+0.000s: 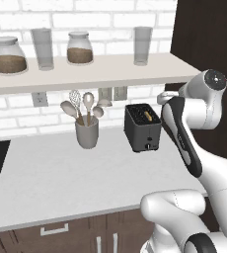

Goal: Start the toaster. Once the lever pops up, take the bread to the plate on the dining counter.

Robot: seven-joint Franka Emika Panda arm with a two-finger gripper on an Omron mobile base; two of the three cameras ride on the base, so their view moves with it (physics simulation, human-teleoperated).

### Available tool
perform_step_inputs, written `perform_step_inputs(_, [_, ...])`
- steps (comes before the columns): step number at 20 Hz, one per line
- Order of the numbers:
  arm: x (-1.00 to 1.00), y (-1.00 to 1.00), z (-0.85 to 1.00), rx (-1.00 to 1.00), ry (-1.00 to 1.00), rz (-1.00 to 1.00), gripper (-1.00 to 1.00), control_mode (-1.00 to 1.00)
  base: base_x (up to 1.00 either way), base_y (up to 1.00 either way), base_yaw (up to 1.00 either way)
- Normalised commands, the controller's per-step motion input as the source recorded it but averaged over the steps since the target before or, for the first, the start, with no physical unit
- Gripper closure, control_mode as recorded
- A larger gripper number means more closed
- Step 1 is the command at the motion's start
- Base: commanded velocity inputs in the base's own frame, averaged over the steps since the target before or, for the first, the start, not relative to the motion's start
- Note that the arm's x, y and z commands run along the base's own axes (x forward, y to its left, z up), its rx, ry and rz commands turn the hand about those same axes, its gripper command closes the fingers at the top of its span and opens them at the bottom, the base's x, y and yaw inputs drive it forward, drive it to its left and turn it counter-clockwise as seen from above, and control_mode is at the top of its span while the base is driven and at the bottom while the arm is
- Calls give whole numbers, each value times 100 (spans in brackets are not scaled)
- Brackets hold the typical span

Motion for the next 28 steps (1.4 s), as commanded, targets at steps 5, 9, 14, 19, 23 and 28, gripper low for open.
perform_step_inputs(5, [0,0,0,0,0,0,-100,-100,0,0,0])
perform_step_inputs(9, [0,0,0,0,0,0,-100,-100,0,0,0])
perform_step_inputs(14, [0,0,0,0,0,0,-100,-100,0,0,0])
perform_step_inputs(19, [0,0,0,0,0,0,-100,-100,0,0,0])
perform_step_inputs(23, [0,0,0,0,0,0,-100,-100,0,0,0])
perform_step_inputs(28, [0,0,0,0,0,0,-100,-100,0,0,0])
